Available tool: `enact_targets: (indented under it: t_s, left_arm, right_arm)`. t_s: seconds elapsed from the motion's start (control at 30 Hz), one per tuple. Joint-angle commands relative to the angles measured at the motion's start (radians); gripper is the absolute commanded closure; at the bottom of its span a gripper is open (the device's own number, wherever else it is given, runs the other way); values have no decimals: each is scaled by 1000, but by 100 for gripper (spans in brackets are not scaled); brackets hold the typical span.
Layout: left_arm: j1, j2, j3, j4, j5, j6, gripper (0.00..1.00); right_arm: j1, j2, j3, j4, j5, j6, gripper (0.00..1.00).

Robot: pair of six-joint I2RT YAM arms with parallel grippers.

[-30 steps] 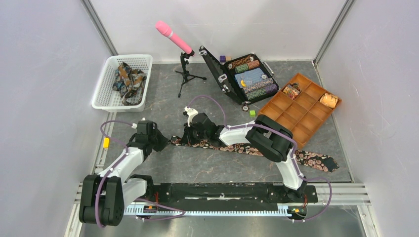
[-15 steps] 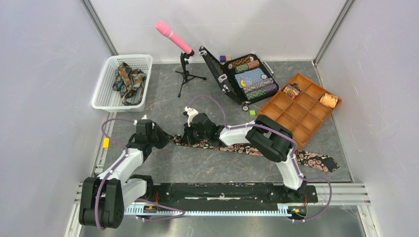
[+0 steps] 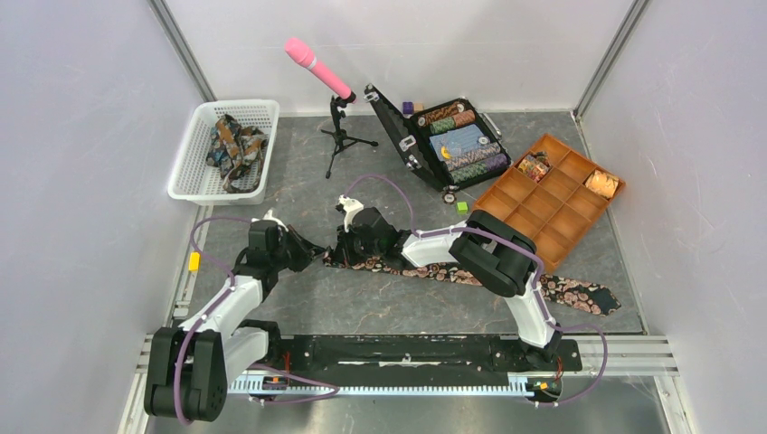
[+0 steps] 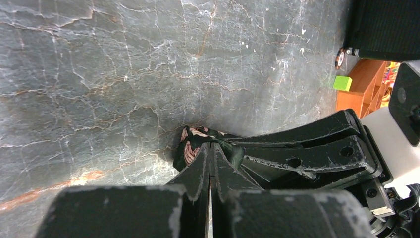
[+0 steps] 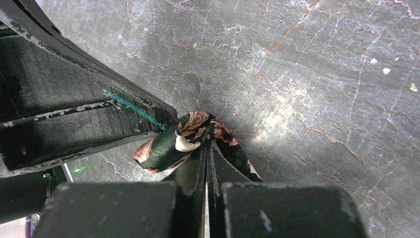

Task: Roll the ties
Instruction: Roll the tie at the center of the board.

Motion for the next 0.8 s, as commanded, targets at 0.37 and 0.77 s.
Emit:
enact_targets:
  t_s: [0.37,0.77]
  left_arm:
    - [-41,-21,-43,98,72,-38,98]
    - [-63,-10,-55,119,17,-69,98]
  right_arm:
    - [-1,19,-12,13,7,11,100]
    - [-1,10,-6,7,5,19,100]
